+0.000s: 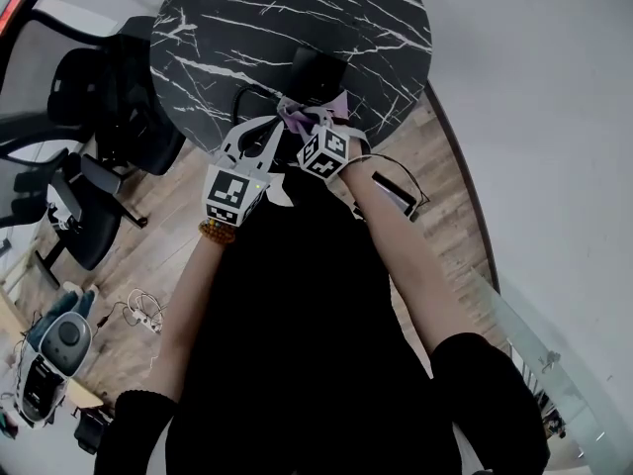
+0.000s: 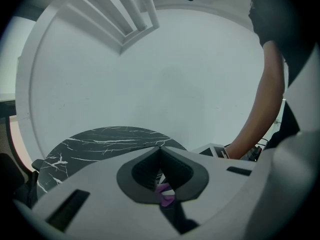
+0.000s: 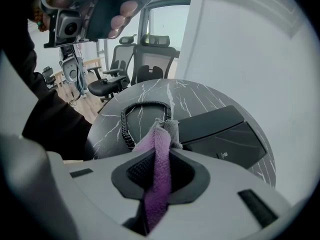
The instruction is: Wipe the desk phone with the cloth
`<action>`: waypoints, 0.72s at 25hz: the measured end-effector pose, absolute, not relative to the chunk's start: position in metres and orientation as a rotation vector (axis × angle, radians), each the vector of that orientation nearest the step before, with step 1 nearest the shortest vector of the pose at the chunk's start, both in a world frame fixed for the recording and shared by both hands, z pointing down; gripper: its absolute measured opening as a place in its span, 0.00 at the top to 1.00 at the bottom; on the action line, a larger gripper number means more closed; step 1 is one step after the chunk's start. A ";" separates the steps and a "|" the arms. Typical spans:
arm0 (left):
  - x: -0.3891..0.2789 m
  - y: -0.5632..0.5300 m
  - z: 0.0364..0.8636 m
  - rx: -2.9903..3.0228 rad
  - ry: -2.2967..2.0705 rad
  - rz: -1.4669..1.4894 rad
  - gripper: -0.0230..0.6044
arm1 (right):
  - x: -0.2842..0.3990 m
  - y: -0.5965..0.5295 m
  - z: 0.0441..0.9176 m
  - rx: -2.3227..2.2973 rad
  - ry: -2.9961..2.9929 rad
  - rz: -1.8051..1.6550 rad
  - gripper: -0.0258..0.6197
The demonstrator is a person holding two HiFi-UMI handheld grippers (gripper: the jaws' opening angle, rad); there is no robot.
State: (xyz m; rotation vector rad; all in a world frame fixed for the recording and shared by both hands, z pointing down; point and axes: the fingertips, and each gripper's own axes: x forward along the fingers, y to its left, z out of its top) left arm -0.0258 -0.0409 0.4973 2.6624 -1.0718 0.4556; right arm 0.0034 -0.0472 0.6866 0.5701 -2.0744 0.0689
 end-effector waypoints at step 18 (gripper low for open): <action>-0.019 -0.039 0.497 2.675 -1.057 0.478 0.94 | -0.002 -0.038 0.692 0.591 -2.100 0.114 0.87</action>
